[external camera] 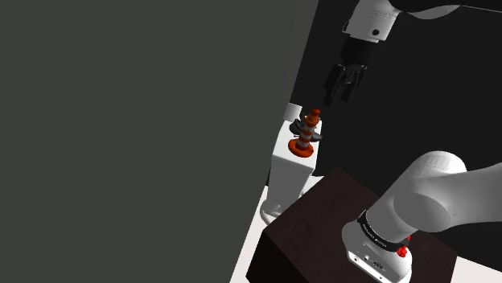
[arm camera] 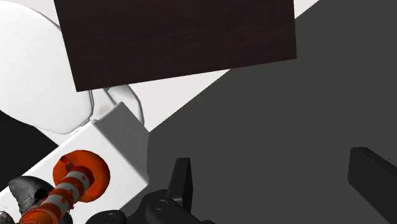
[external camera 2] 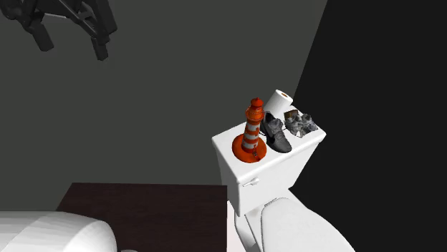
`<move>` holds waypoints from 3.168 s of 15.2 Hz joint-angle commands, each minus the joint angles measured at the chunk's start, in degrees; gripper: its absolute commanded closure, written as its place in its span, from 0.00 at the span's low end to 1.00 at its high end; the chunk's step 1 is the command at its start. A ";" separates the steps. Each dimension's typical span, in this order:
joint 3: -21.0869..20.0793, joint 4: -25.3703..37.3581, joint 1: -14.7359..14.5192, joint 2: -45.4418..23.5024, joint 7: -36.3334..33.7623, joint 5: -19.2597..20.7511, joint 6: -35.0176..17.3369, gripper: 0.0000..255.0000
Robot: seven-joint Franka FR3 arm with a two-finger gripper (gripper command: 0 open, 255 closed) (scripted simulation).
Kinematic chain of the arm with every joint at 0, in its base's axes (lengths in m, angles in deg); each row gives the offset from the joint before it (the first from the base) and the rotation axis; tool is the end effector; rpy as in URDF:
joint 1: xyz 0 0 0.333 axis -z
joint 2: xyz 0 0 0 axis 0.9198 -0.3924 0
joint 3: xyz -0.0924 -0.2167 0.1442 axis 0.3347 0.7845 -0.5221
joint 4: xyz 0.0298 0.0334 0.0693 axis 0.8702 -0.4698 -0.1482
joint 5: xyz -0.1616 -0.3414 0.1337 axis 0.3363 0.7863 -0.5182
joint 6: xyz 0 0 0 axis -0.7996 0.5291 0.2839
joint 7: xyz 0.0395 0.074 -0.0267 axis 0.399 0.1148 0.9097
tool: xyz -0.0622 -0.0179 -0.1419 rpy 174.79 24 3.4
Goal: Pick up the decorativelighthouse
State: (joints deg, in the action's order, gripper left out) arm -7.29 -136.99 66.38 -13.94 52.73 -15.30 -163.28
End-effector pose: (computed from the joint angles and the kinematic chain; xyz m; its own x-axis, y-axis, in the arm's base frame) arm 0.3354 0.0028 0.4940 0.9951 -0.0515 -0.0842 -0.0624 -0.9892 -0.1330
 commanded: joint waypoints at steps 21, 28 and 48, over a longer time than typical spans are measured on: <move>20.28 -13.84 5.59 -17.03 23.85 8.82 -40.69 0.00; 29.93 -9.89 1.84 -32.03 37.64 0.55 -54.17 0.00; 25.81 11.72 10.47 -69.99 82.19 -48.08 -61.17 0.00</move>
State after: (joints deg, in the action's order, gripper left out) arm 19.16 -125.63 76.32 -82.97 133.93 -62.21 -224.12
